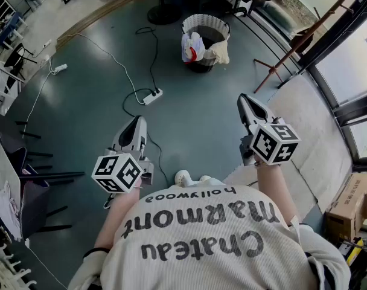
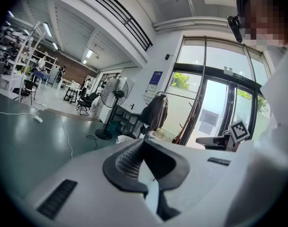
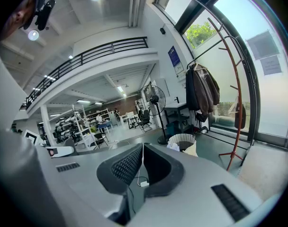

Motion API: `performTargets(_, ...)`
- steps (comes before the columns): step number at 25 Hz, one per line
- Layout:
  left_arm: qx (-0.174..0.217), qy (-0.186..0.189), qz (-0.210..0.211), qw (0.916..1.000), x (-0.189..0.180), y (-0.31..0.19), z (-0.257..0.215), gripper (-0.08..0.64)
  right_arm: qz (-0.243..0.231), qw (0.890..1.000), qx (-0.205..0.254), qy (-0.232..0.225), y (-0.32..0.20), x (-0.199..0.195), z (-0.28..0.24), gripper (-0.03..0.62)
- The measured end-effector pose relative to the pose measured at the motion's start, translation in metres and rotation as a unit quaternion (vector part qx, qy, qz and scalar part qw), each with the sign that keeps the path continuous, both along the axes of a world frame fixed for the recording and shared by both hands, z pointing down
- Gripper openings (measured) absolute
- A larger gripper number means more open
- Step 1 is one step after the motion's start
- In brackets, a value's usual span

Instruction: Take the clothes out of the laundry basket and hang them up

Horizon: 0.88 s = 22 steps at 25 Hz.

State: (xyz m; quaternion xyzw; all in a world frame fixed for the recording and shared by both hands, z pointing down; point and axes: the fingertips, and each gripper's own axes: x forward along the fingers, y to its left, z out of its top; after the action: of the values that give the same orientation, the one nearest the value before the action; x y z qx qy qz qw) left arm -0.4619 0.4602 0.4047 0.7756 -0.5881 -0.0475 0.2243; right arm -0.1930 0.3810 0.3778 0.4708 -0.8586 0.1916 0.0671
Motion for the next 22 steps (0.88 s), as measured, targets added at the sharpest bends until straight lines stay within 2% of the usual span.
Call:
performTargets(8, -0.014, -0.002, 0.026, 0.9996, -0.011, -0.013, 0.012, 0.009, 0.007, 1.0, -0.009, -0.005, -0.002, -0.015, 0.018, 0.032)
performTargets(12, -0.023, 0.002, 0.037, 0.999, -0.003, -0.03, 0.019, 0.009, 0.018, 0.999, -0.016, -0.027, -0.018, -0.01, 0.022, 0.034)
performTargets(18, -0.017, 0.019, 0.035, 0.9991, 0.007, -0.079, 0.015, 0.009, 0.024, 0.999, -0.037, -0.022, -0.065, 0.004, 0.034, 0.034)
performTargets(22, -0.007, 0.01, 0.033, 0.9994, 0.02, -0.125, 0.006, 0.009, 0.014, 0.999, -0.044, -0.017, -0.116, 0.015, 0.033, 0.034)
